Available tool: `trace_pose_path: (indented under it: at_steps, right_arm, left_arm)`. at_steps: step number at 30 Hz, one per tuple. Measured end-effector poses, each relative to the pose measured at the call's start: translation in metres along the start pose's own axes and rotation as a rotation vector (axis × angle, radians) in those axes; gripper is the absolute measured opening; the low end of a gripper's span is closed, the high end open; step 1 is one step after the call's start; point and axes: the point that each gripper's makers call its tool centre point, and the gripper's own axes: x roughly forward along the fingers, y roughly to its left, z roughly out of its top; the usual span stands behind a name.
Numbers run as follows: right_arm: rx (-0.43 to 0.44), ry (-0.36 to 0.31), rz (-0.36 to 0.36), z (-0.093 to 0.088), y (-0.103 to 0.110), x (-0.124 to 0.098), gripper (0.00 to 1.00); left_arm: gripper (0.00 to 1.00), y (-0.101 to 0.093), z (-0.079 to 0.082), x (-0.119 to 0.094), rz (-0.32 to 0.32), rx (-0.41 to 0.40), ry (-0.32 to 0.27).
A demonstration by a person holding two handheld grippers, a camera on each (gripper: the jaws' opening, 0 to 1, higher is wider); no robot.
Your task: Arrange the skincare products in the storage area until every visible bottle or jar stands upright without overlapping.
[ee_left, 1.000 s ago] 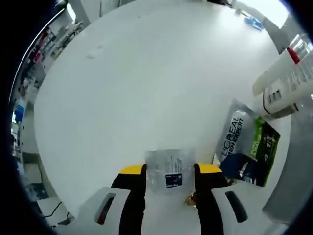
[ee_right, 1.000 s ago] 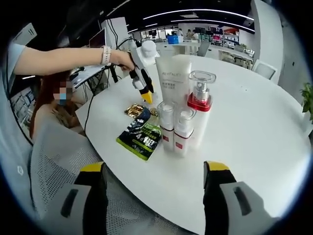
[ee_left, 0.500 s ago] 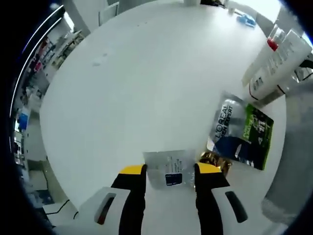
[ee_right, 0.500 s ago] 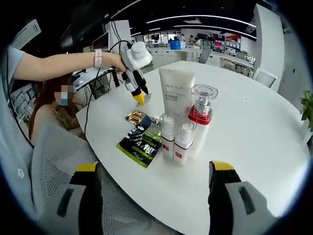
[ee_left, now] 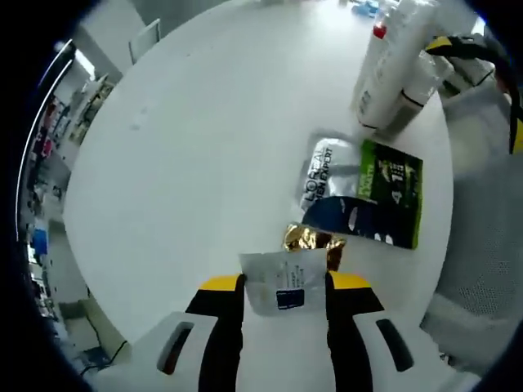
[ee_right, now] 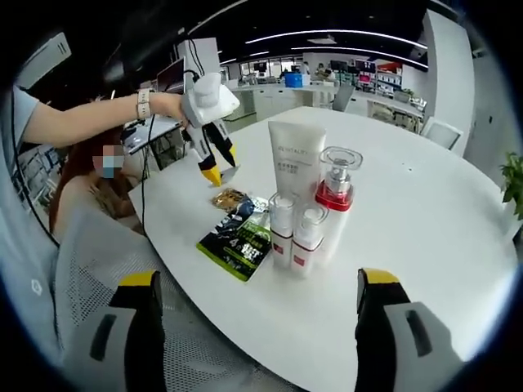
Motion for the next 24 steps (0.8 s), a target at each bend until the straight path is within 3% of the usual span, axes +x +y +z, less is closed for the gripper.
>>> trace_pose_path:
  at_steps: [8, 15, 24]
  right_arm:
    - [-0.001, 0.003, -0.003, -0.004, 0.001, -0.002, 0.99]
    - [-0.004, 0.005, 0.005, -0.006, 0.004, -0.002, 0.99]
    - [-0.005, 0.009, 0.005, -0.007, 0.006, -0.001, 0.99]
  left_arm:
    - [0.36, -0.038, -0.009, 0.005, -0.050, 0.102, 0.049]
    - [0.37, -0.068, -0.013, 0.018, -0.124, 0.170, 0.055]
    - [0.37, -0.087, -0.014, 0.026, -0.181, 0.245, 0.073]
